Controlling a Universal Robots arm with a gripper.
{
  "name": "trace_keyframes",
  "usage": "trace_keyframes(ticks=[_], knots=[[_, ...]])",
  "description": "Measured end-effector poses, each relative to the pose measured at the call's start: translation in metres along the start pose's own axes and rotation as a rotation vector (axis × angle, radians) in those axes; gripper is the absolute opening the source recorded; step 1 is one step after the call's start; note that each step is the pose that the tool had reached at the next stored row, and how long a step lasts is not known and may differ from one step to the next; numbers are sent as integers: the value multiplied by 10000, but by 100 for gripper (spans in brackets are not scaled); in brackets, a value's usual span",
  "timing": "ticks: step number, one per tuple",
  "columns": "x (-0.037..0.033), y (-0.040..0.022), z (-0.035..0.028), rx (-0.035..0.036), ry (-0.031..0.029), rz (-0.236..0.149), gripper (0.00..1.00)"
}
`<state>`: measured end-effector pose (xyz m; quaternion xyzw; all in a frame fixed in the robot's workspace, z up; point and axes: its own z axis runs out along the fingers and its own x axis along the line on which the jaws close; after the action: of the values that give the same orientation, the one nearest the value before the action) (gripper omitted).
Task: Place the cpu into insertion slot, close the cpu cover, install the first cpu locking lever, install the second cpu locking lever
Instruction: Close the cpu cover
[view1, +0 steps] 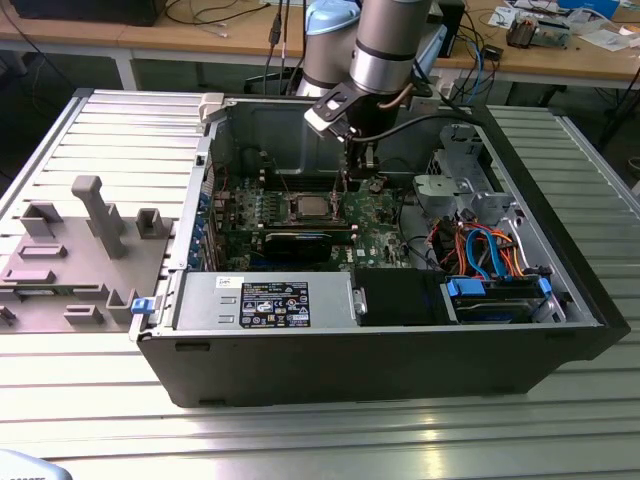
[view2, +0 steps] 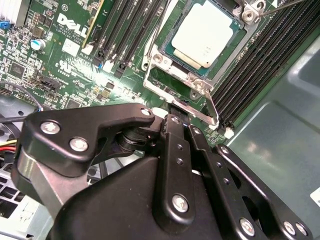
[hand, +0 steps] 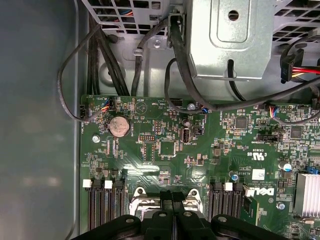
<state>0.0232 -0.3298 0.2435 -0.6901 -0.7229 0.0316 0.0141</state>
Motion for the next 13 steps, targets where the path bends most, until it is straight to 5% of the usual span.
trace_keyframes(ticks=[13], knots=[[2,-27,9,0,0,0,11]])
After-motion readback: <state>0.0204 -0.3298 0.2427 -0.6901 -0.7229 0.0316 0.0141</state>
